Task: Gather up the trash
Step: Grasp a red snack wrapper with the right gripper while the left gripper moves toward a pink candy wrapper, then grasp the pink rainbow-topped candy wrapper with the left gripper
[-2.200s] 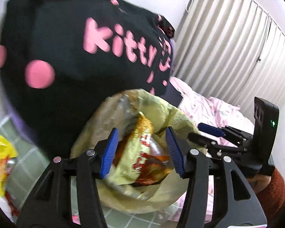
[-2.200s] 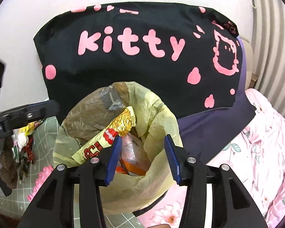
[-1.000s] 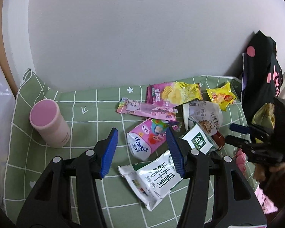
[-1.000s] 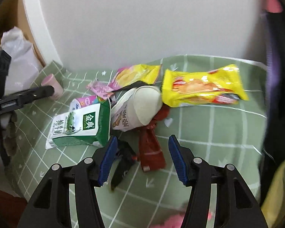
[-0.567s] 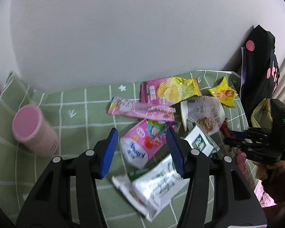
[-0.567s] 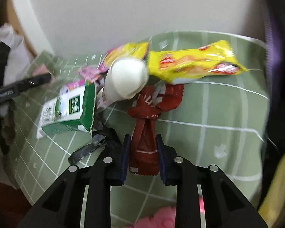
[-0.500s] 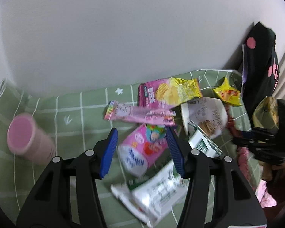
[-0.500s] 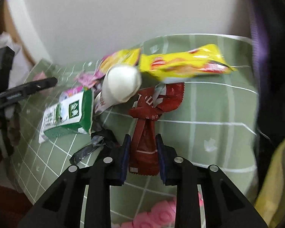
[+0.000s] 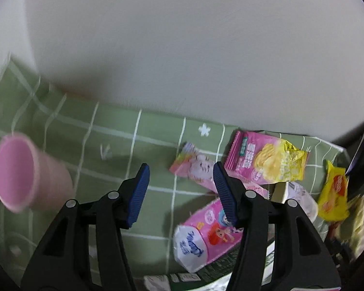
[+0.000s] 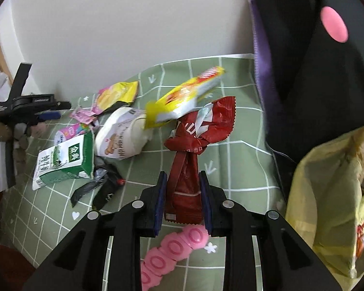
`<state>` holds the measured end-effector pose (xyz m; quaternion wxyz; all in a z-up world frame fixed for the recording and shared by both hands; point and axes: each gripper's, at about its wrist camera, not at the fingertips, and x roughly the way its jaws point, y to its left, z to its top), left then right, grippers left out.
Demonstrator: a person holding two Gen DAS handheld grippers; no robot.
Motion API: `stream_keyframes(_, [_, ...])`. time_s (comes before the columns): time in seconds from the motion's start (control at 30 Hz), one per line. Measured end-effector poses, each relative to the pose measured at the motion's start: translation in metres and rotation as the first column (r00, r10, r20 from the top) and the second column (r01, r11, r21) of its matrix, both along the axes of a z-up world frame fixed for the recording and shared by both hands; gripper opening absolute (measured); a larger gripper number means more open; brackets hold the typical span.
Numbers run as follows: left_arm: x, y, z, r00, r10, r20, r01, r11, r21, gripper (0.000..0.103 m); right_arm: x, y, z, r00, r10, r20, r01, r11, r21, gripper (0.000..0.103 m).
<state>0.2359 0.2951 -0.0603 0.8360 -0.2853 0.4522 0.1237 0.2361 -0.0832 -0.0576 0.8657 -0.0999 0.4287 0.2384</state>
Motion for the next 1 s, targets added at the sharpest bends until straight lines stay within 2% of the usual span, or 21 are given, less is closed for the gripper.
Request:
stream_keyframes(0.1, [0.003, -0.002, -0.005, 1.000, 0.018, -0.009, -0.019, 0.999, -0.047, 0.052, 0.000, -0.007, 0.002, 1.000, -0.031, -0.002, 0.031, 0.999, 0.020, 0.025])
stream_keyframes(0.2, [0.012, -0.009, -0.011, 0.998, 0.026, -0.063, -0.027, 1.000, -0.010, 0.052, 0.000, -0.009, 0.002, 0.999, -0.047, -0.017, 0.048, 0.998, 0.040, 0.025])
stream_keyframes(0.3, [0.017, -0.010, -0.011, 0.997, 0.044, -0.068, -0.044, 0.999, 0.003, 0.052, -0.003, -0.009, 0.005, 0.999, -0.039, -0.014, 0.039, 0.998, 0.049, 0.026])
stream_keyframes(0.33, [0.017, -0.009, -0.010, 0.996, 0.056, -0.071, -0.056, 0.998, -0.002, 0.046, -0.004, -0.008, 0.006, 0.999, -0.034, -0.011, 0.034, 0.998, 0.049, 0.026])
stream_keyframes(0.37, [0.018, -0.008, -0.011, 0.995, 0.067, -0.078, -0.068, 0.998, -0.015, 0.035, -0.005, -0.008, 0.006, 1.000, -0.030, -0.008, 0.030, 0.998, 0.051, 0.026])
stream_keyframes(0.47, [0.017, -0.006, -0.009, 0.996, 0.061, -0.060, -0.067, 0.993, -0.100, 0.012, -0.008, -0.004, 0.005, 1.000, -0.026, -0.002, 0.026, 0.998, 0.062, 0.026])
stream_keyframes(0.53, [0.014, -0.009, -0.005, 0.999, 0.040, -0.028, -0.043, 0.995, -0.092, 0.003, -0.008, -0.004, 0.005, 1.000, -0.027, -0.004, 0.027, 0.997, 0.068, 0.026])
stream_keyframes(0.77, [-0.012, -0.020, 0.025, 0.992, -0.053, 0.117, 0.061, 0.996, -0.064, 0.000, -0.011, -0.008, 0.012, 1.000, -0.023, 0.009, 0.023, 0.995, 0.095, 0.026])
stream_keyframes(0.9, [-0.027, -0.024, 0.041, 0.979, -0.098, 0.181, 0.099, 0.995, 0.004, 0.000, -0.014, -0.005, 0.021, 0.999, -0.020, 0.037, 0.016, 0.994, 0.107, 0.026])
stream_keyframes(1.0, [-0.029, -0.027, 0.047, 0.974, -0.123, 0.192, 0.117, 0.992, 0.045, 0.000, -0.016, -0.005, 0.026, 0.998, -0.018, 0.053, 0.012, 0.994, 0.110, 0.026])
